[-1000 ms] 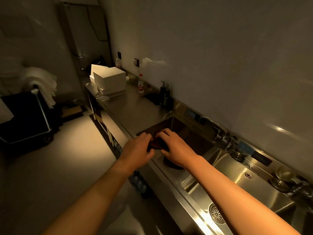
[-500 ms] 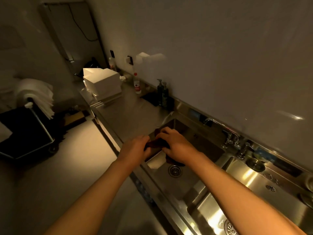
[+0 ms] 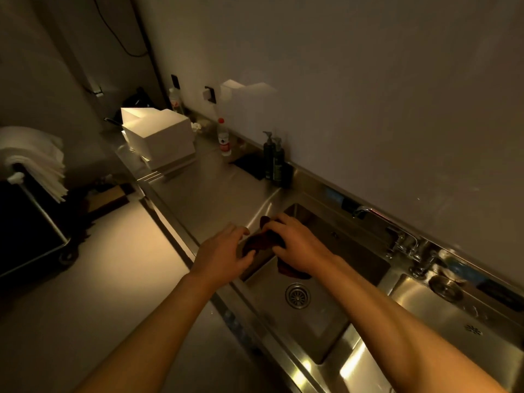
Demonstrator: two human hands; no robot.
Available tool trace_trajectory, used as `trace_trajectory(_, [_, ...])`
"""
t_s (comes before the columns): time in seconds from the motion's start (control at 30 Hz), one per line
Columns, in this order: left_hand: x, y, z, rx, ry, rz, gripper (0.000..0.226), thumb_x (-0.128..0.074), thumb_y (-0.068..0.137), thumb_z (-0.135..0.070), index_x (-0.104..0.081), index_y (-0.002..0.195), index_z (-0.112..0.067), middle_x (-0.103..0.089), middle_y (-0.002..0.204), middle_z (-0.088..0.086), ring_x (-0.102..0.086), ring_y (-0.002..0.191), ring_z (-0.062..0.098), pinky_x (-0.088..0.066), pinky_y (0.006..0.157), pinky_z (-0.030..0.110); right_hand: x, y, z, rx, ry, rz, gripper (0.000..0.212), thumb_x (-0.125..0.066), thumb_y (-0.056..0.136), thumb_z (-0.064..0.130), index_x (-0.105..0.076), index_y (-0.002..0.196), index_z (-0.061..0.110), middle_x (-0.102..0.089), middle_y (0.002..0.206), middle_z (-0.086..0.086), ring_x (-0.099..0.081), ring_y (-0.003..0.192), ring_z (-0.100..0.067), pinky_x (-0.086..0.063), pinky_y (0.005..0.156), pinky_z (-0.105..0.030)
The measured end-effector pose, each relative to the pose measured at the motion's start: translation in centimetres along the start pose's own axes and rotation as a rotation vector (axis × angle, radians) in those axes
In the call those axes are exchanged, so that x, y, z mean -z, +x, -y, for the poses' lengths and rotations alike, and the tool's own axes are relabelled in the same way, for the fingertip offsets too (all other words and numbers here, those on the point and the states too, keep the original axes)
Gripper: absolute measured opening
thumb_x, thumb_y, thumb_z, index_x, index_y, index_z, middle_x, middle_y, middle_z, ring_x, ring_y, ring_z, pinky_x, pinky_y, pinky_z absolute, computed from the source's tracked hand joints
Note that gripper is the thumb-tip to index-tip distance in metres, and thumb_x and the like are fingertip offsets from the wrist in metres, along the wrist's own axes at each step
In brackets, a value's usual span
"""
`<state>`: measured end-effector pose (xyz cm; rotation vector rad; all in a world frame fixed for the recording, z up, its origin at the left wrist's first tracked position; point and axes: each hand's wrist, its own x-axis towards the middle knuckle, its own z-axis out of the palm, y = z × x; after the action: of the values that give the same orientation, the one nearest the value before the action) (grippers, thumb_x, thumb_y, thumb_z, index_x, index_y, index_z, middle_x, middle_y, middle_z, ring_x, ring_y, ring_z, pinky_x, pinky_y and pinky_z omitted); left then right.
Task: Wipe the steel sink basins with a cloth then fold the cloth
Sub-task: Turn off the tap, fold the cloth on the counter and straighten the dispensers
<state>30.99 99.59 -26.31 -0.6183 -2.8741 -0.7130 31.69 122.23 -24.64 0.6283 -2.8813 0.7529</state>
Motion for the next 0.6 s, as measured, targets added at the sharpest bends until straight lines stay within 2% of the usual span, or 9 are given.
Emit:
trace_trajectory(0.1, [1.1,1.4,4.2,-0.002,-0.072,0.001,0.051,-0.067,0.086,-0.062,-0.053,0.130,-0.039,-0.052,0.113,-0.022,-0.055,0.089,0.000,-0.040,0.069,0.012,-1.3,3.3,1.2,-0.044,0.006,-0.002,0.041,-0.068,0.089,0.021,-0.058,0.128,0.031,-0.049,0.129,0.006,-0.053,0.114,-0.017,-0.047,0.092,-0.028])
trace_trajectory(0.23, [3.1,3.5,10.8,-0.020,-0.110,-0.009,0.056,-0.055,0.082,-0.071,-0.055,0.128,-0.039,-0.054,0.114,-0.021,-0.058,0.091,0.002,-0.051,0.075,0.023,-2.6,8.6,3.3,-0.082,-0.020,-0.029,0.044,-0.069,0.089,0.020,-0.057,0.130,0.031,-0.048,0.130,0.006,-0.053,0.113,-0.015,-0.049,0.094,-0.029])
trace_trajectory(0.33, [4.7,5.3,15.8,-0.059,-0.089,-0.007,0.047,-0.059,0.088,-0.064,-0.057,0.126,-0.037,-0.054,0.111,-0.020,-0.056,0.089,0.003,-0.051,0.074,0.025,-3.6,12.6,4.8,-0.108,-0.028,-0.054,0.043,-0.070,0.089,0.020,-0.057,0.128,0.032,-0.046,0.129,0.010,-0.049,0.108,-0.008,-0.042,0.088,-0.020])
trace_trajectory(0.47, [6.7,7.4,21.4,-0.090,-0.077,0.011,0.042,-0.062,0.091,-0.057,-0.060,0.126,-0.033,-0.054,0.112,-0.018,-0.055,0.088,0.003,-0.051,0.073,0.027,-5.0,16.9,6.2,-0.155,-0.041,-0.082,0.040,-0.070,0.090,0.020,-0.059,0.128,0.030,-0.048,0.129,0.008,-0.052,0.110,-0.010,-0.043,0.090,-0.023])
trace_trajectory(0.6, [7.8,9.1,25.4,-0.117,-0.069,0.028,0.040,-0.059,0.094,-0.056,-0.060,0.126,-0.032,-0.055,0.115,-0.017,-0.055,0.090,0.004,-0.051,0.074,0.027,-5.8,19.6,6.4,-0.228,-0.054,-0.135,0.040,-0.071,0.089,0.022,-0.058,0.124,0.036,-0.046,0.126,0.013,-0.051,0.105,-0.007,-0.039,0.086,-0.018])
